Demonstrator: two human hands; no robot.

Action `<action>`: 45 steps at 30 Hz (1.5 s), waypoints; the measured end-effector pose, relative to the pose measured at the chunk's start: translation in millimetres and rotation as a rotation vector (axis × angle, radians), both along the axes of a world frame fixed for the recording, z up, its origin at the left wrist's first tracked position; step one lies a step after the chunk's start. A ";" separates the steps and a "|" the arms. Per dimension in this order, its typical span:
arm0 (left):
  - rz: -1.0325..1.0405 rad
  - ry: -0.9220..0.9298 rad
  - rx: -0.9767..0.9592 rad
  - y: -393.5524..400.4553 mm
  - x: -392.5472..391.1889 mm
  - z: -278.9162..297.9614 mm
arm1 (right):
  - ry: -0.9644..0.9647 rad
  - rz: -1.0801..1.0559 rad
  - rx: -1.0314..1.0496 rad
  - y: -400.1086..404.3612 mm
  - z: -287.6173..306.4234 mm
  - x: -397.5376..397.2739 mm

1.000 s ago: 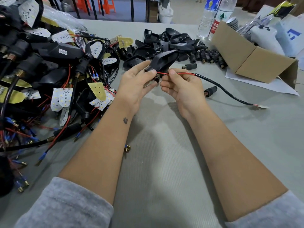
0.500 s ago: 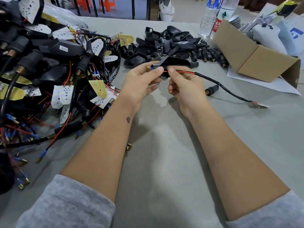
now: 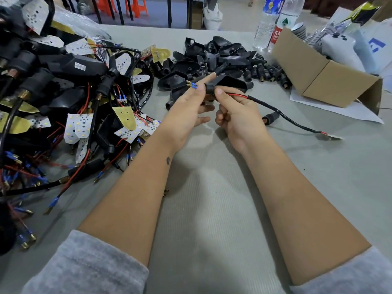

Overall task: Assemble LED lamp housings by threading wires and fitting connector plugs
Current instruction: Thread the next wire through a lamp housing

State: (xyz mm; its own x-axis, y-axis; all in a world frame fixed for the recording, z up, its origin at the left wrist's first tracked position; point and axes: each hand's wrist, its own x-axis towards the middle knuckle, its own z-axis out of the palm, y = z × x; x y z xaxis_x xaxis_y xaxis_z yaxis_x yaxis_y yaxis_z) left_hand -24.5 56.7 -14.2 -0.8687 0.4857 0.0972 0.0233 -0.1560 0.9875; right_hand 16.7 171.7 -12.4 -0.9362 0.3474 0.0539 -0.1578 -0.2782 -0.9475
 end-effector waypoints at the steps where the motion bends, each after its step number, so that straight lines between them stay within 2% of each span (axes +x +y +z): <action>1: 0.009 -0.008 0.018 -0.1 0.3 0.9 | -0.005 0.009 0.002 0.1 -0.2 -0.3; 5: 0.099 -0.093 0.108 -1.6 -1.3 2.0 | -0.036 -0.002 -0.067 1.3 0.1 -2.4; 10: 0.138 -0.284 0.340 -11.7 -6.7 3.6 | -0.027 -0.077 -0.422 9.2 0.9 -3.0; 13: 0.138 -0.336 0.403 -13.0 -8.7 3.4 | -0.004 -0.111 -0.525 13.0 0.5 -3.4; 16: 0.152 -0.348 0.372 -10.2 -9.8 4.7 | -0.005 -0.103 -0.473 12.5 -0.1 -4.4; 23: 0.129 -0.311 0.282 -2.4 -6.9 3.2 | -0.043 -0.064 -0.026 0.7 -1.9 -5.3; 26: 0.129 -0.268 0.260 -1.9 -5.9 1.9 | -0.040 -0.055 0.051 -1.9 -1.5 -3.8; 30: 0.182 -0.195 0.292 -3.0 -6.4 1.2 | -0.037 -0.032 -0.068 -0.2 1.4 -2.5; 34: 0.289 -0.202 0.331 -8.6 -11.4 0.7 | -0.033 -0.098 -0.345 6.4 2.7 -3.5; 38: 0.295 -0.215 0.335 -10.3 -14.6 -0.2 | -0.010 -0.157 -0.531 12.6 2.3 -4.1; 41: 0.287 -0.233 0.350 -8.0 -15.6 -1.4 | -0.004 -0.171 -0.556 14.0 0.4 -5.0; 45: 0.236 -0.263 0.424 -9.4 -17.5 -0.2 | 0.007 -0.106 -0.421 11.4 -0.5 -6.0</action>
